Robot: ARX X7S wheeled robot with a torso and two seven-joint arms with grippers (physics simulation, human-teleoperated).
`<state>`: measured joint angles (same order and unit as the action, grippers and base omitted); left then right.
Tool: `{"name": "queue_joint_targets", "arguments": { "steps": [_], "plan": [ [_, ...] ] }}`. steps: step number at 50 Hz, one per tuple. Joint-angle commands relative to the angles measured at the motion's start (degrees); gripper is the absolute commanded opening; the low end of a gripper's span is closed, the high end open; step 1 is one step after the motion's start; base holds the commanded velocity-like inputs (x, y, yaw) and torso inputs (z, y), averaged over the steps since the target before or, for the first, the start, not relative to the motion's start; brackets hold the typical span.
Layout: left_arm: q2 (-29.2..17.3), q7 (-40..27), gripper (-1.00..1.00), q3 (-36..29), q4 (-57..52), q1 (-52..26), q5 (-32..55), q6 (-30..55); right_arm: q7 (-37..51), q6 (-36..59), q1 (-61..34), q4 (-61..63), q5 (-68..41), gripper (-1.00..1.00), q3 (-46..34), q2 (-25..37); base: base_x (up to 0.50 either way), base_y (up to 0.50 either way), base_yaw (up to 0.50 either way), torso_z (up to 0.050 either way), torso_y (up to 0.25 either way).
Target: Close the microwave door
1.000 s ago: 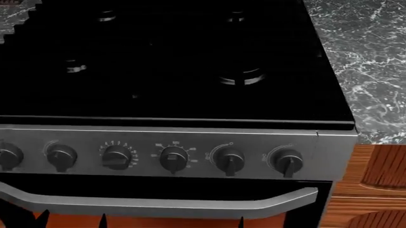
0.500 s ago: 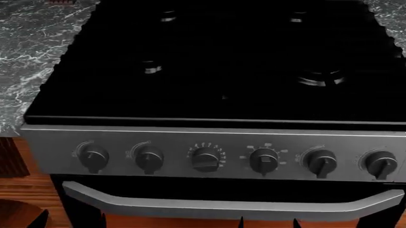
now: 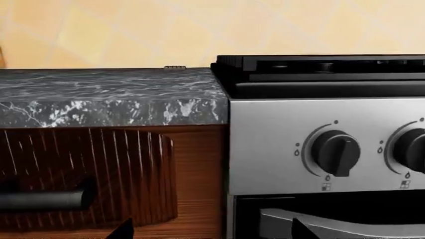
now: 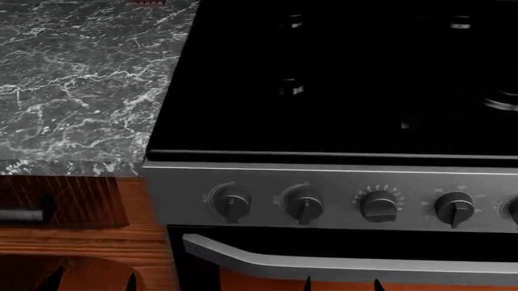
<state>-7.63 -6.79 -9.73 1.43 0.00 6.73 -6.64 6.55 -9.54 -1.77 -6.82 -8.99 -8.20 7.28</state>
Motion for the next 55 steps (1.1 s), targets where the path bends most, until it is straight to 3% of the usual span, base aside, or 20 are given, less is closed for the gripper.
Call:
{"name": "queue_joint_targets", "arguments": {
  "steps": [1, 36, 51, 55],
  "plan": [
    [-0.45, -0.56, 1.0, -0.59, -0.07, -0.03, 0.36, -0.07, 0.55, 0.05, -0.02, 0.16, -0.42, 1.0, -0.58, 0.47, 0.0, 0.5, 0.0, 0.0, 0.0],
    [-1.58, -1.91, 1.0, -2.01, 0.1, -0.38, 1.34, -0.36, 1.98, -0.54, -0.25, -0.09, -1.57, 1.0, -1.89, 1.4, 0.0, 0.5, 0.0, 0.0, 0.0],
    [-2.18, -3.25, 1.0, -3.39, -0.46, -0.46, -0.71, 0.02, 3.21, -0.52, -0.11, 0.35, -0.68, 1.0, -2.75, 1.91, 0.0, 0.0, 0.0, 0.0, 0.0],
    [-4.14, -6.35, 1.0, -4.77, -8.79, 1.92, -8.0, 0.62, 6.72, -0.97, 1.22, 5.07, 8.87, 1.0, -5.43, 3.41, 0.0, 0.0, 0.0, 0.0, 0.0]
  ]
}}
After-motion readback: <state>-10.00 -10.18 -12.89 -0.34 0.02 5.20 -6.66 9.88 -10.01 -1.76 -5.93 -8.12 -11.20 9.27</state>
